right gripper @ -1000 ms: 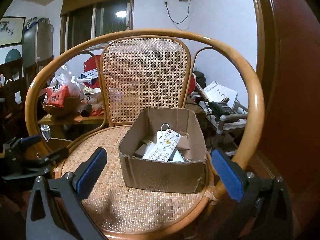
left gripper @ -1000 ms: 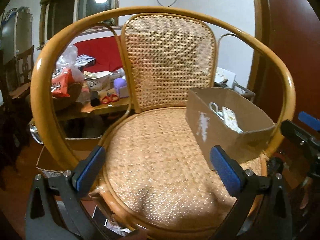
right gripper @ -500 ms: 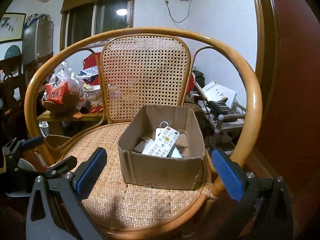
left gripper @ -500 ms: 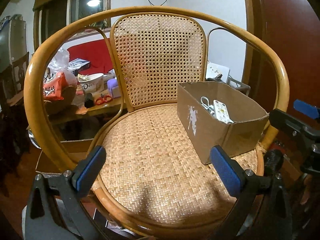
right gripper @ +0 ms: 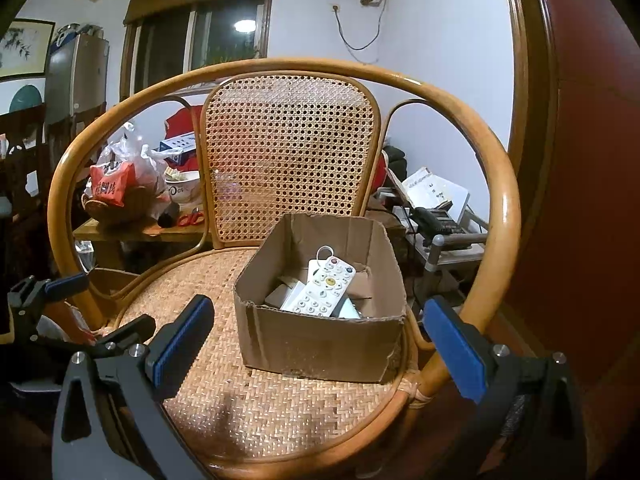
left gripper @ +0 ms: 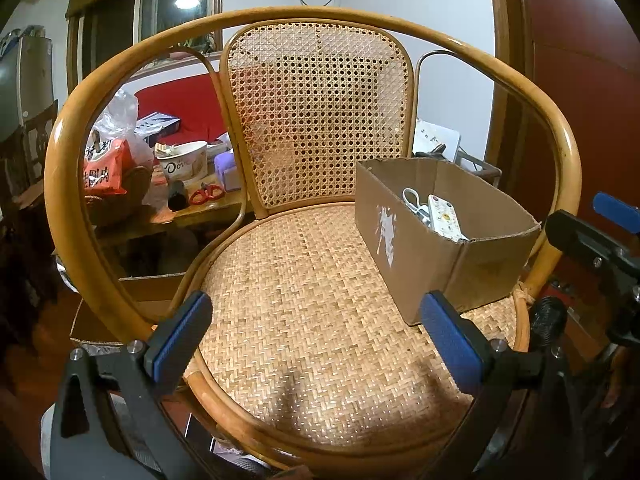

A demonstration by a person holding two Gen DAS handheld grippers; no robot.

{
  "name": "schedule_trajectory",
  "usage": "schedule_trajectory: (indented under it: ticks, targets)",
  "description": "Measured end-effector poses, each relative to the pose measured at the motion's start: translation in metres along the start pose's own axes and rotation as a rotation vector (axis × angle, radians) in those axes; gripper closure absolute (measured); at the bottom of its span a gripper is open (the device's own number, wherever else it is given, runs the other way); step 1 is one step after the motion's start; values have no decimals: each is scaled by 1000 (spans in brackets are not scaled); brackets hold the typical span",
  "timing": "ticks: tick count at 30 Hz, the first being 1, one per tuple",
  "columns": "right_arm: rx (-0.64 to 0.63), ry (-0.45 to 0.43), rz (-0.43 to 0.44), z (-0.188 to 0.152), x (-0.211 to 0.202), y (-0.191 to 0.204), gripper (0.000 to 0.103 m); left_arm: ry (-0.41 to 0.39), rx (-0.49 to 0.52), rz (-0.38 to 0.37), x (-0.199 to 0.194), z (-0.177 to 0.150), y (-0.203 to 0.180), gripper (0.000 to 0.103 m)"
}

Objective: Organize rigid objects

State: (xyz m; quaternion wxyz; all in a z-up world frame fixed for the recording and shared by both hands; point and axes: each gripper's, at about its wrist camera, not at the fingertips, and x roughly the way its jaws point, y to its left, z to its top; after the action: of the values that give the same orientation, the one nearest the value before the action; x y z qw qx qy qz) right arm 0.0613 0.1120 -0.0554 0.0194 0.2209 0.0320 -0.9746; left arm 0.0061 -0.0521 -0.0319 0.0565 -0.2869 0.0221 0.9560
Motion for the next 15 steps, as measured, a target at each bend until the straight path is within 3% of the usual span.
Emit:
schedule_trajectory:
  ticks: [15]
  targets:
    - [-8,10,1,-1,1,2,0,-3,6,-3,1,-2,-1,0]
